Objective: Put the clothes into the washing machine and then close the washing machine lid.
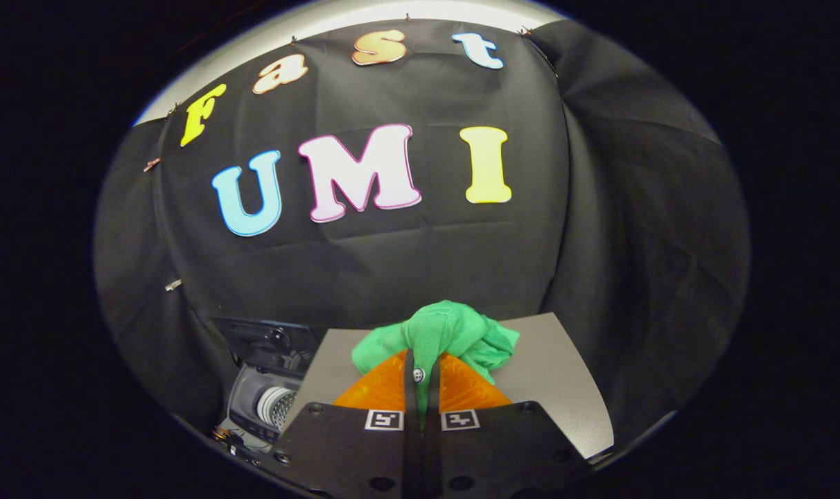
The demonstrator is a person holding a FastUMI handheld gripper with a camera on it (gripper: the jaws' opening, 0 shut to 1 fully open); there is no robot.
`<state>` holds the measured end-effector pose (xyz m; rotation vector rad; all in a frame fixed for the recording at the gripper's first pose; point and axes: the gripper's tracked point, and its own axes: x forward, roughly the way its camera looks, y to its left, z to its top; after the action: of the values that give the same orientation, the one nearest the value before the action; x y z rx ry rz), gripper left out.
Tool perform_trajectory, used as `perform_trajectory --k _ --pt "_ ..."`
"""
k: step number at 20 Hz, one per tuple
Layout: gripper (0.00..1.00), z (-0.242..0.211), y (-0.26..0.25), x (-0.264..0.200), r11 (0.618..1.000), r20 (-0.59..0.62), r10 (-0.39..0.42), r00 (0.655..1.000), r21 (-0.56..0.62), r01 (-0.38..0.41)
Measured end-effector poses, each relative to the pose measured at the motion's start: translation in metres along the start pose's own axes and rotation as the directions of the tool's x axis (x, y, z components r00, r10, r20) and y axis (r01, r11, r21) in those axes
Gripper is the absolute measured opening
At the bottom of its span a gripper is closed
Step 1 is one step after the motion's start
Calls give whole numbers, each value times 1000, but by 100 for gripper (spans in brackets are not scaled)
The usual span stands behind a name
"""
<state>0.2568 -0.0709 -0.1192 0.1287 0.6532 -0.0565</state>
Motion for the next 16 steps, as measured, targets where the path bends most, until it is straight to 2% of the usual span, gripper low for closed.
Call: perform_trajectory --k 3,7,12,16 --pt "5 29 27 -19 999 84 48 995 -4 -48" --pt "5 57 76 -36 988 162 150 975 8 -154" --pt "5 62 149 -38 963 153 267 952 -64 -260" --pt "5 47 217 -32 923 120 381 917 -114 -368"
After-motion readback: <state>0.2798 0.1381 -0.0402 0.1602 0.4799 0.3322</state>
